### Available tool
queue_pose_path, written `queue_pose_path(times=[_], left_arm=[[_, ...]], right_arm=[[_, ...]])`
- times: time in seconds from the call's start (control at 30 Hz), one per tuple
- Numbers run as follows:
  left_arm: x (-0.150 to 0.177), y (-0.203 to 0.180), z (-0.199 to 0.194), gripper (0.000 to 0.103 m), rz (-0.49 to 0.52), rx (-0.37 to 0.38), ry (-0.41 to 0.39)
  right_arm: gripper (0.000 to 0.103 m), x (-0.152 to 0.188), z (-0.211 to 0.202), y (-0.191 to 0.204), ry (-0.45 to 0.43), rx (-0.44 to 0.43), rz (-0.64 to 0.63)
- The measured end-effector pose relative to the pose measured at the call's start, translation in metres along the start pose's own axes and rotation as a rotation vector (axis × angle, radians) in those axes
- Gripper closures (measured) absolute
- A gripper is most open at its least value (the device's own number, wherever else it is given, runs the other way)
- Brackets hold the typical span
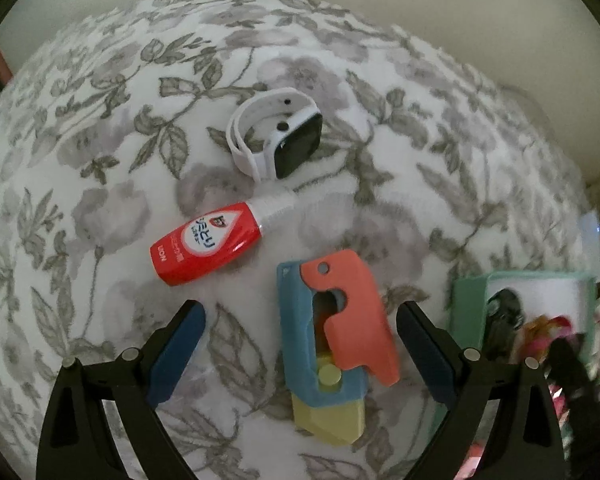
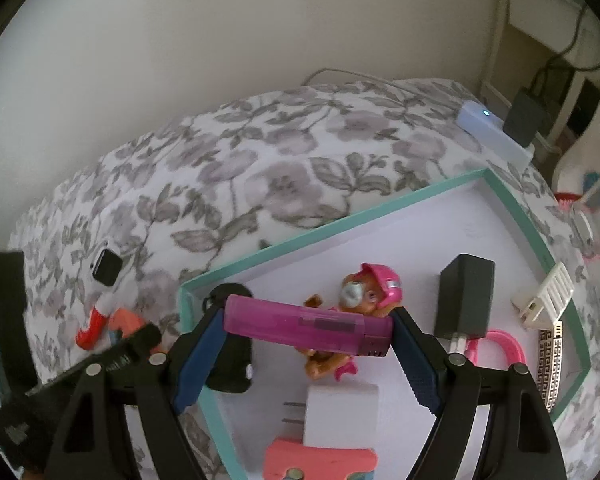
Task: Organize rigid objects
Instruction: 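Carry the pink lighter over the tray with the right tool while the left tool grasps the folding toy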
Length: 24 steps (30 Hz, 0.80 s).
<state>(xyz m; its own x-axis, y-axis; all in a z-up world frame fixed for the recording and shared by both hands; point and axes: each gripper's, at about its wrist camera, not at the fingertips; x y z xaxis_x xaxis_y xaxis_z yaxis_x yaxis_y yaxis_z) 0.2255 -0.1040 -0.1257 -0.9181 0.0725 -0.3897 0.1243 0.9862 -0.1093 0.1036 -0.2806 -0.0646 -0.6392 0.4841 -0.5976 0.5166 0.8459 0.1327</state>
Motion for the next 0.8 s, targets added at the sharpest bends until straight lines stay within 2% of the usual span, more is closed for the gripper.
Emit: queue_pose_path(times=[0.1, 0.17, 0.27, 0.4, 0.7, 0.8], left_arm=[[0.007, -0.013, -0.001, 0.017, 0.037, -0.036, -0.001], [0.007, -0.019, -0.002, 0.03, 0.046, -0.048, -0.002], [0.008, -0.029, -0.004, 0.044, 0.048, -0.042, 0.001], [0.011, -0.039, -0.006, 0.057, 0.049, -0.045, 0.0], [0.016, -0.04, -0.009, 0.058, 0.017, -0.025, 0.01], [0.019, -0.029, -0.016, 0.058, 0.01, -0.016, 0.009]], right_arm=[[0.019, -0.002, 0.0, -0.007, 0.005, -0.008, 0.019], [0.019, -0.003, 0.0, -0.01, 0.007, -0.014, 0.028], [0.019, -0.003, 0.001, -0.014, 0.013, -0.021, 0.039], [0.019, -0.004, 0.002, -0.022, 0.022, -0.028, 0.053], [0.019, -0.01, 0.002, -0.046, 0.027, -0.03, 0.103], [0.019, -0.011, 0.001, -0.053, 0.025, -0.029, 0.112]])
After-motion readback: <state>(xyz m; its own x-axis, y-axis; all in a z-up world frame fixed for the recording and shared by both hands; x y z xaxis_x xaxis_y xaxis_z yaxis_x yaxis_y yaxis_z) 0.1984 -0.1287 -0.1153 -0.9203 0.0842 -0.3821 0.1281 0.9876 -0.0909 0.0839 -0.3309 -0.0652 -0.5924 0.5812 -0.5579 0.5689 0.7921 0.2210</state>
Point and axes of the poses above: each gripper's, at about its wrist camera, not at the fingertips, and z roughly the way its jaws point, y to its left, x to its underside, and after that the axes turned 9 degrees about -y, right-handed
